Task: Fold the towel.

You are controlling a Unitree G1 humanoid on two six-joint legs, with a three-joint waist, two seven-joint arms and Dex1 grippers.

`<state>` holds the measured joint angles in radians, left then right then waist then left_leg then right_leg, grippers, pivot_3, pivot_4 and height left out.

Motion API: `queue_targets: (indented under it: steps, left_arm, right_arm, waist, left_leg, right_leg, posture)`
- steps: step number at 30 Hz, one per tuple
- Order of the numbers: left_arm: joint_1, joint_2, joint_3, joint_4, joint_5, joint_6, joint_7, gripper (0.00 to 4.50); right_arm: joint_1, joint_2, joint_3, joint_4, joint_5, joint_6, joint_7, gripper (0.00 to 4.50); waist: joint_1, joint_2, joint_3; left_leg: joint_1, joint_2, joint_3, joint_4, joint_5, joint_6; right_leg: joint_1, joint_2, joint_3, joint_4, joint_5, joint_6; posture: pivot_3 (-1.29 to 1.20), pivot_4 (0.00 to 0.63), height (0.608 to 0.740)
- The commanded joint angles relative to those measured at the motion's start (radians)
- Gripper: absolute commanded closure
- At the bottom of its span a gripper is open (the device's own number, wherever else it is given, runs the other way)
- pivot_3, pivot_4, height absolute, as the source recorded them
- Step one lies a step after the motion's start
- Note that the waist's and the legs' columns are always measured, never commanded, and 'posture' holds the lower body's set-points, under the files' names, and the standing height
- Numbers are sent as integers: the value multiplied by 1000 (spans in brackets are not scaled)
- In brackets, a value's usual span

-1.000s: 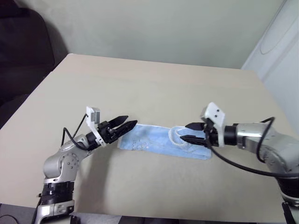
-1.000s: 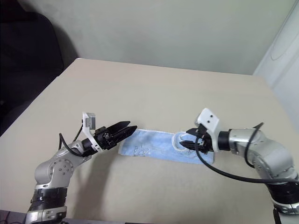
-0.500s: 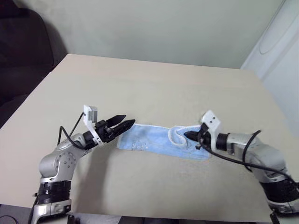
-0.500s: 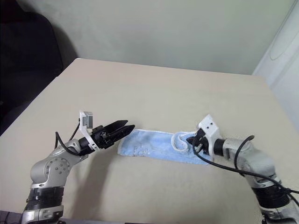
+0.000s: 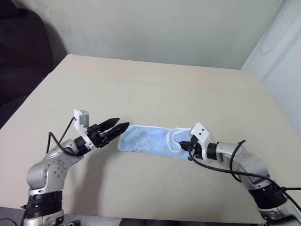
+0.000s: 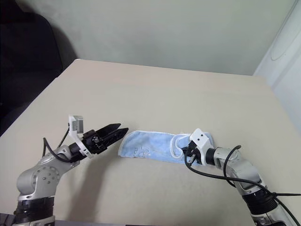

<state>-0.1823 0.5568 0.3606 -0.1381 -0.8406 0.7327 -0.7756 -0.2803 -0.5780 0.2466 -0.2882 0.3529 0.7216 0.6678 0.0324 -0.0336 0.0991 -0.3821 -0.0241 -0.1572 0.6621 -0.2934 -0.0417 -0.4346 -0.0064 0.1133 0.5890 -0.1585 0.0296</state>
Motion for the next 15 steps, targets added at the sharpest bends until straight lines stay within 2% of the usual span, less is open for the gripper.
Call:
queue_targets:
  steps: [1,4,8,11,13,15]
  left_arm:
    - [64,25,112,-137,-145,86,57,229]
    - [188,-19,205,-248,-433,189,236,114]
    - [353,-33,207,-360,-726,204,469,114]
    - [453,-26,176,-413,-863,170,634,0]
    - [494,-10,131,-443,-835,172,730,0]
    - [501,-15,102,-424,-903,132,840,0]
  right_arm:
    - [-15,-72,-114,-107,27,-18,39,4462]
    - [-36,-121,-178,-119,31,-39,59,4488]
    - [-84,-115,-215,-59,28,-64,55,4488]
    - [-115,-98,-226,-12,32,-83,65,3867]
    - [-138,-79,-226,23,24,-100,58,3249]
    - [-146,-62,-215,32,14,-111,52,2523]
  waist:
    - [-2,1,0]
    - [-3,1,0]
    - [-8,1,2]
    - [-7,3,4]
    - [-6,6,7]
    - [-4,10,9]
  left_leg:
    - [-1,0,0,0,0,0]
    - [-1,-1,2,0,-1,-1]
    - [1,1,4,-1,-2,0]
    - [2,1,3,-1,-2,-1]
    - [4,1,3,-1,-2,-1]
    - [6,0,2,-1,-2,-1]
  right_leg:
    - [-1,0,0,0,0,0]
    - [0,-1,1,-1,0,0]
    - [0,1,1,-1,-8,9]
    - [0,2,0,1,-8,9]
    - [1,2,1,1,-9,9]
    - [1,2,1,0,-9,9]
  posture:
    - [0,150,740]
    - [0,150,740]
    - [0,150,740]
    - [0,150,740]
    - [0,150,740]
    - [0,150,740]
